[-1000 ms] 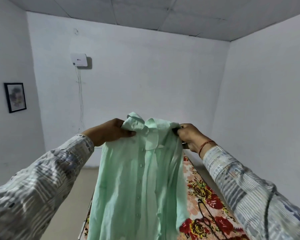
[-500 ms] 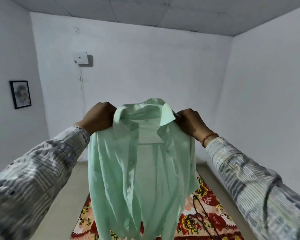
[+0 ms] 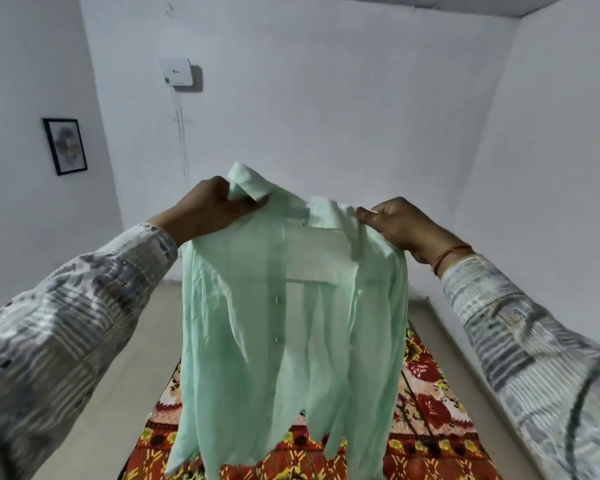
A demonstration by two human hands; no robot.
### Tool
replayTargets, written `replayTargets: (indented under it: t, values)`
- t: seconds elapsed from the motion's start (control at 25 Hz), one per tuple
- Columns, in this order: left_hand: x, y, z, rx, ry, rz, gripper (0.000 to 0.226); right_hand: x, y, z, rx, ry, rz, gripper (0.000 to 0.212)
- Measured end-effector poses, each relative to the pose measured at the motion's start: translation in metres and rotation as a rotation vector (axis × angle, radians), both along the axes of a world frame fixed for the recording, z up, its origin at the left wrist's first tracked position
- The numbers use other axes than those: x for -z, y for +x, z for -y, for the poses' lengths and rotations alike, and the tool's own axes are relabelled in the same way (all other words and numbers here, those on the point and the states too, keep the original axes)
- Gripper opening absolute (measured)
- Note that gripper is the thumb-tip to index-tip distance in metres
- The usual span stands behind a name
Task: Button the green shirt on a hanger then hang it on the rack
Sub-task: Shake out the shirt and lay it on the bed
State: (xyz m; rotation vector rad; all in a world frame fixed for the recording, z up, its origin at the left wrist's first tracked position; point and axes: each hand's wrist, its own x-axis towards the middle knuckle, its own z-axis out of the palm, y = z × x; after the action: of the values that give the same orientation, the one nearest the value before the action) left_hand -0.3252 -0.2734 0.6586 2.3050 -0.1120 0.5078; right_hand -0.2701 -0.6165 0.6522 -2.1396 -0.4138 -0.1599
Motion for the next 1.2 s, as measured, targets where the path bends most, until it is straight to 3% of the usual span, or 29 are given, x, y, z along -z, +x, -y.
replayTargets:
  t: [0.12,0.32,0.56,0.68,0.84,0.92,1.04,1.2]
  values:
    - [0.028,0.034,-0.002,-0.108,0.127,-0.057,0.05,0.029,0.038,-0.02,0.111,-0.211,0.133,0.054]
    - [0.108,0.122,-0.017,-0.114,0.226,-0.221,0.048,0.112,0.133,-0.046,0.16,-0.394,-0.017,0.054]
    - [0.258,0.309,-0.049,-0.034,0.211,-0.394,0.047,0.255,0.299,-0.084,0.212,-0.4,-0.209,0.043]
    - [0.348,0.407,-0.063,-0.013,0.199,-0.46,0.035,0.343,0.387,-0.1,0.267,-0.404,-0.301,0.047]
    - [0.466,0.514,-0.074,-0.041,0.197,-0.49,0.019,0.455,0.483,-0.122,0.303,-0.393,-0.451,0.031]
    - [0.52,0.55,-0.075,-0.049,0.199,-0.488,0.013,0.504,0.514,-0.133,0.337,-0.385,-0.498,0.041]
    - [0.592,0.585,-0.073,-0.055,0.232,-0.487,0.013,0.577,0.544,-0.14,0.386,-0.344,-0.517,0.038]
    - [0.666,0.618,-0.066,-0.111,0.057,-0.502,0.021,0.659,0.575,-0.146,0.504,-0.303,-0.495,0.035]
